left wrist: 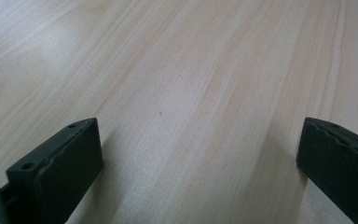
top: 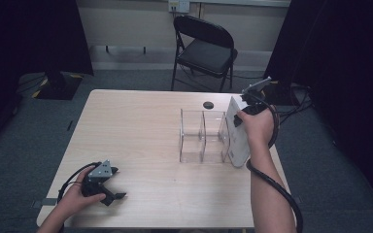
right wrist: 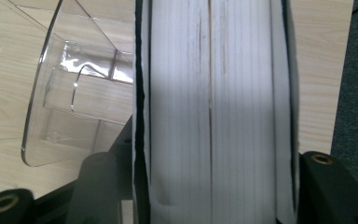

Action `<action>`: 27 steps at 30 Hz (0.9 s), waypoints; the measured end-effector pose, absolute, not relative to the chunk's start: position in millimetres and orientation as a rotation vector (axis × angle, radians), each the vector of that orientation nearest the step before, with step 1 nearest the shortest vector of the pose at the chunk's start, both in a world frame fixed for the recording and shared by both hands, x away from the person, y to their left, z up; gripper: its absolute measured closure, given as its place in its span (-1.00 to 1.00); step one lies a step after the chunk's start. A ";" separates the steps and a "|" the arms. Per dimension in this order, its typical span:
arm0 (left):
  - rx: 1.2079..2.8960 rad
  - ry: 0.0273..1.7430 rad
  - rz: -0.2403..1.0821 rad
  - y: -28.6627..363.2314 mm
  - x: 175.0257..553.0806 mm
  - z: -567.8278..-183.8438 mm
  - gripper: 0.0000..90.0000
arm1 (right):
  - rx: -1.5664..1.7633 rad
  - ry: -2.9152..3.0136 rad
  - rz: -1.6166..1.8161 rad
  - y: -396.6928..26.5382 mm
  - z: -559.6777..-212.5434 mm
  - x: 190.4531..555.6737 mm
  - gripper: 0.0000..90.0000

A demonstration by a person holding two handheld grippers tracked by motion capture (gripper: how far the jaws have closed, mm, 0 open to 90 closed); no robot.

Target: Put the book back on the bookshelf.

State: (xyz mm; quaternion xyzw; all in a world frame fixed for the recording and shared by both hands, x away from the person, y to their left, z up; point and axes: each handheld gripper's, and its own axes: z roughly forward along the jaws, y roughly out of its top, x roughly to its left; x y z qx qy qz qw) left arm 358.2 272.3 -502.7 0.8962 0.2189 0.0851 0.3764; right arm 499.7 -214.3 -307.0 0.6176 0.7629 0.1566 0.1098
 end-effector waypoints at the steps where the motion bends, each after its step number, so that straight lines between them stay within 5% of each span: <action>1: 2.292 0.560 0.218 272.3 358.2 -502.7 -1.00 | 1.818 2.241 0.458 -214.4 -306.5 499.3 -0.01; 27: 2.292 0.561 0.218 272.2 358.2 -502.8 -1.00 | 1.789 2.252 0.511 -220.1 -301.6 484.2 -0.25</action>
